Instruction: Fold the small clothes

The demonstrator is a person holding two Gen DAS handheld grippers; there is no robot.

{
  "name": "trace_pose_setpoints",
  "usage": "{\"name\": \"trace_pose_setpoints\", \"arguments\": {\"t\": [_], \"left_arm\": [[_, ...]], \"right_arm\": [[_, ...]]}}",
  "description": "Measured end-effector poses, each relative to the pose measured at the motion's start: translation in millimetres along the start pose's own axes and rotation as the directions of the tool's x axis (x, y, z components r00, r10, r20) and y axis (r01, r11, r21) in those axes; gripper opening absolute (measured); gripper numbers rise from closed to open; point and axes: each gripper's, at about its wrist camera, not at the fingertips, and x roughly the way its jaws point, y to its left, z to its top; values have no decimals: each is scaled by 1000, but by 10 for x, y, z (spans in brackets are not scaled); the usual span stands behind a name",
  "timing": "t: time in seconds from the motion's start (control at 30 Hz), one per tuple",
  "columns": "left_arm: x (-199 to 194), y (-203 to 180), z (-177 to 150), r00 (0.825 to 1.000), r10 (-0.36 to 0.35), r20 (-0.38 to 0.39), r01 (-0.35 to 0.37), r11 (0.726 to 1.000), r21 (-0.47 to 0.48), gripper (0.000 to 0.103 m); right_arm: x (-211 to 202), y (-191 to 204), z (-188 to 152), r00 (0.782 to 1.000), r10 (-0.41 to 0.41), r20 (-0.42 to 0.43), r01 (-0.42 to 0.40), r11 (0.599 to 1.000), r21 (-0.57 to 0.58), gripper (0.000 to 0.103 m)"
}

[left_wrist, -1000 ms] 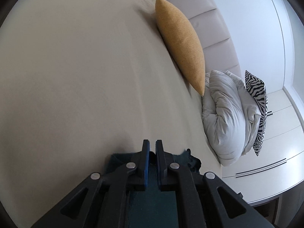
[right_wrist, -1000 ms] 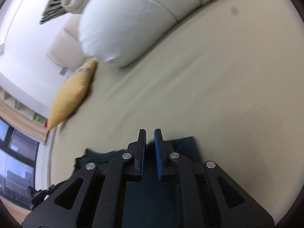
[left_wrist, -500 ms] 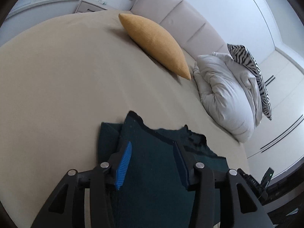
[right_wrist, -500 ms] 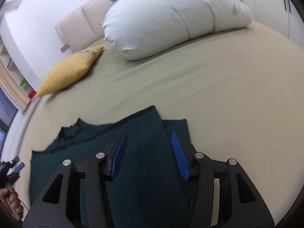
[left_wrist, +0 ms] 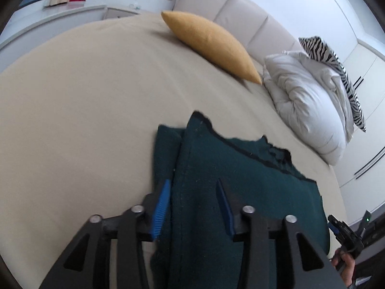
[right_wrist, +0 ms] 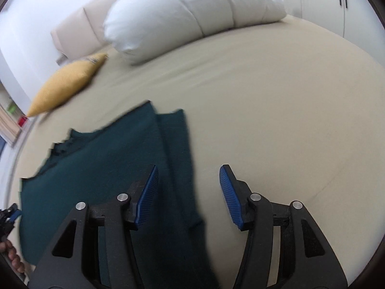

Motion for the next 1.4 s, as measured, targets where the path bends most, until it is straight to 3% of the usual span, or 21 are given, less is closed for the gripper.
{"name": "trace_pose_setpoints", "arguments": {"t": [0.1,0.17,0.23,0.33,0.4,0.5,0.6,0.7,0.83,0.9,1.03,1.1,1.17,1.23,1.4], "left_arm": [[-66,-265,-17,999,-3,34,0,996,86,53],[-6,-479,-99,1000,2,24,-6,989,149,54],[76,-640,-223,1000,29,5,-30,981,192,54],[150,-789,-422,992,123,11,-121,957,263,54],[183,-775,-528,985,171,6,-166,943,287,54],[202,-669,-613,983,184,7,-176,929,325,54],[180,-592,-613,988,157,4,-149,927,344,53],[175,-555,-618,988,155,-6,-143,923,357,52],[218,-575,-641,985,172,-15,-155,917,368,53],[233,-578,-637,984,176,-21,-157,917,366,53],[255,-591,-637,982,188,-26,-166,914,370,53],[263,-594,-638,981,192,-27,-169,913,370,53],[270,-600,-635,981,194,-28,-170,912,373,53],[274,-596,-632,981,193,-31,-168,913,371,53],[293,-582,-617,982,187,-39,-160,916,367,53]], "right_arm": [[-181,266,-66,983,186,-11,-186,982,-37,52],[-139,549,-133,933,353,-71,-355,935,-20,52],[-34,899,-289,848,504,-167,-510,860,2,52],[171,1223,-543,746,618,-247,-622,780,72,52],[317,1300,-707,717,634,-291,-632,767,114,52],[410,1274,-840,721,618,-315,-626,775,88,43],[423,951,-750,721,636,-277,-616,770,166,38],[362,426,-600,768,619,-166,-578,781,236,36],[323,-425,-494,841,540,-13,-490,773,403,16],[268,-666,-475,871,491,18,-449,780,436,11],[33,-777,-337,925,378,42,-359,829,428,20],[-63,-591,-238,926,375,48,-362,845,394,25],[-137,-340,-139,914,405,35,-393,858,331,28],[-184,61,-81,893,449,-9,-432,864,258,29],[201,1064,80,841,522,-144,-505,852,135,29]]}}
